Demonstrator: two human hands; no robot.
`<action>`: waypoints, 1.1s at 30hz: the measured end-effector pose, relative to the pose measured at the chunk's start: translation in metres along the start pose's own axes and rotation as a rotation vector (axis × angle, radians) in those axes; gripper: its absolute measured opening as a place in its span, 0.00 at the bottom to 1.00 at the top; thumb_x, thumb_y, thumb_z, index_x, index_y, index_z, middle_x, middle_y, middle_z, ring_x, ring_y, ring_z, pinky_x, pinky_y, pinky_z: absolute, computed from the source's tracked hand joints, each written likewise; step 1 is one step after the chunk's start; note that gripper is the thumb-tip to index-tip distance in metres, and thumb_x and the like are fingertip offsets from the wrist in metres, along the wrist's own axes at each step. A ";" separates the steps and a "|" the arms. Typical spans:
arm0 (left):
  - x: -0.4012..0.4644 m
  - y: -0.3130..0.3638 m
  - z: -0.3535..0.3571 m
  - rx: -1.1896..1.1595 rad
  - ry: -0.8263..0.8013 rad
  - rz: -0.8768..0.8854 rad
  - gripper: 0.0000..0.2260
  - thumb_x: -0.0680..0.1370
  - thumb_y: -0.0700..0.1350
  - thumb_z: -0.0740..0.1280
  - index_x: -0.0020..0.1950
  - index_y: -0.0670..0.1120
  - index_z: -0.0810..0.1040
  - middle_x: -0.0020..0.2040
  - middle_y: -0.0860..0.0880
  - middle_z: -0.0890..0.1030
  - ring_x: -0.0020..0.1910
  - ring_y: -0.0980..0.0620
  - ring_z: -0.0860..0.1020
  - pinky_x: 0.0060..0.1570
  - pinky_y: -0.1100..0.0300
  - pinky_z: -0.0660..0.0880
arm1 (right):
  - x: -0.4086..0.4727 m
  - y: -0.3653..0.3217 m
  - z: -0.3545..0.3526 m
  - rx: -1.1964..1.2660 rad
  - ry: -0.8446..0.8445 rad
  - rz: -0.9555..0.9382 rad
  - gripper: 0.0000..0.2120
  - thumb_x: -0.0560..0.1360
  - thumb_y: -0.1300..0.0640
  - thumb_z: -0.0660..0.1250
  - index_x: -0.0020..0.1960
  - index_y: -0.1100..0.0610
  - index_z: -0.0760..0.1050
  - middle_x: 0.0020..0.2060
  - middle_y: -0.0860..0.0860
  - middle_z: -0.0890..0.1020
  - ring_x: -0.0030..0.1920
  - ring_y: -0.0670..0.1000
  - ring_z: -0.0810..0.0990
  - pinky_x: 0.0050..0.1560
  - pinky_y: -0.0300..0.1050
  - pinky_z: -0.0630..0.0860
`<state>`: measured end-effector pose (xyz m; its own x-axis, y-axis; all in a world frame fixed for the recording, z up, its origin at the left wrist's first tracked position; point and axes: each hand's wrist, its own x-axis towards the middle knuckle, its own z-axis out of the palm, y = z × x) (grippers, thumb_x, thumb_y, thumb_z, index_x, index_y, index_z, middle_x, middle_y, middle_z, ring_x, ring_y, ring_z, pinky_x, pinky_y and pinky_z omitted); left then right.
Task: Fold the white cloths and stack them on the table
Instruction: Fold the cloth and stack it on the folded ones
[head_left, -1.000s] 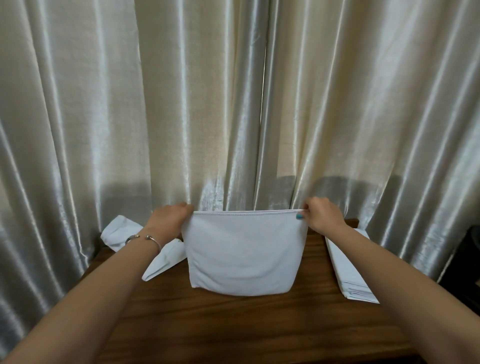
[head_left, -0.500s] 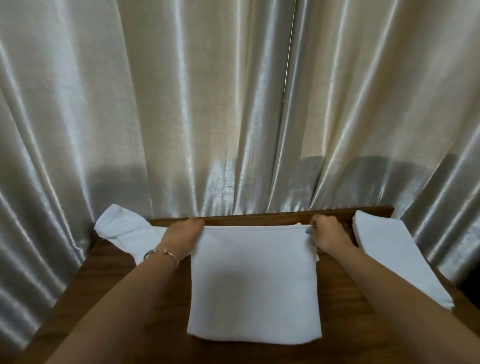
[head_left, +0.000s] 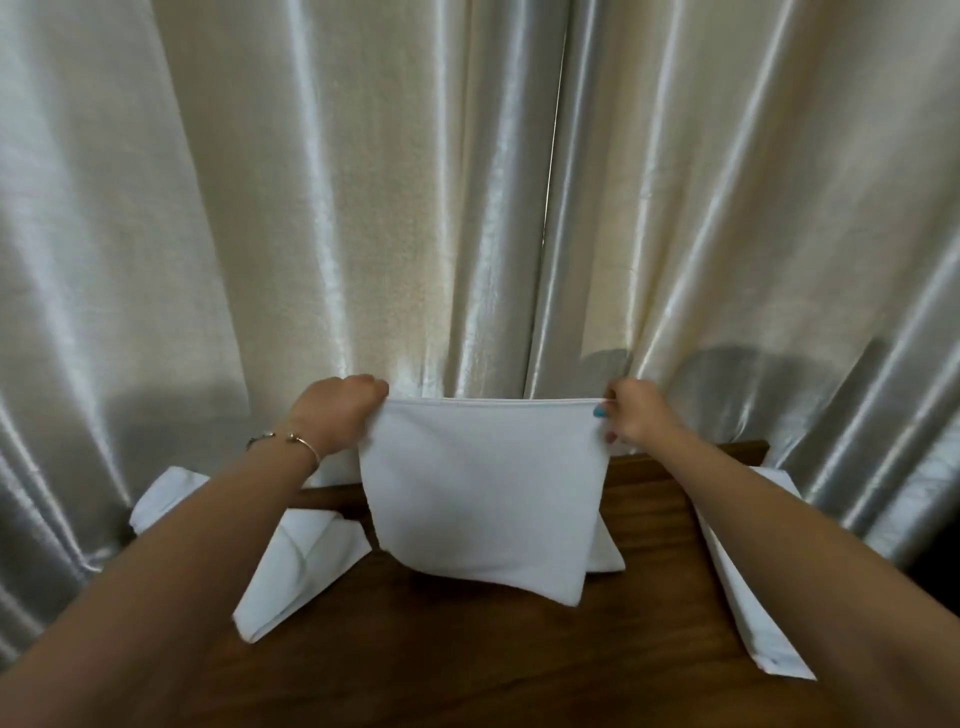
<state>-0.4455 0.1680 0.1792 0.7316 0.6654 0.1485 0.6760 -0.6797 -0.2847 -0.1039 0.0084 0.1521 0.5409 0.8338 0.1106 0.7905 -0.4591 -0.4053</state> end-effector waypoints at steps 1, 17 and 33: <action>-0.001 -0.003 -0.011 0.002 0.028 -0.004 0.12 0.73 0.37 0.62 0.55 0.45 0.73 0.52 0.46 0.77 0.47 0.43 0.79 0.39 0.52 0.75 | 0.000 -0.004 -0.011 0.012 0.012 -0.019 0.04 0.76 0.58 0.63 0.45 0.58 0.74 0.35 0.53 0.79 0.36 0.53 0.79 0.41 0.49 0.79; -0.043 0.010 -0.097 0.003 0.231 -0.055 0.10 0.75 0.37 0.59 0.54 0.43 0.72 0.50 0.43 0.76 0.47 0.39 0.78 0.41 0.50 0.75 | -0.047 -0.018 -0.094 0.079 0.186 -0.101 0.05 0.74 0.66 0.62 0.42 0.58 0.73 0.43 0.61 0.81 0.37 0.60 0.83 0.41 0.58 0.82; -0.025 0.001 -0.048 -0.111 0.181 -0.023 0.10 0.74 0.36 0.60 0.54 0.45 0.73 0.48 0.46 0.75 0.41 0.44 0.77 0.38 0.52 0.75 | -0.039 -0.012 -0.061 -0.034 0.183 -0.105 0.03 0.78 0.61 0.62 0.47 0.61 0.71 0.46 0.62 0.78 0.42 0.60 0.75 0.42 0.49 0.74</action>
<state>-0.4588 0.1352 0.2208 0.7134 0.6214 0.3239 0.6907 -0.7017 -0.1749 -0.1171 -0.0370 0.2082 0.4956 0.8097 0.3144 0.8529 -0.3852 -0.3524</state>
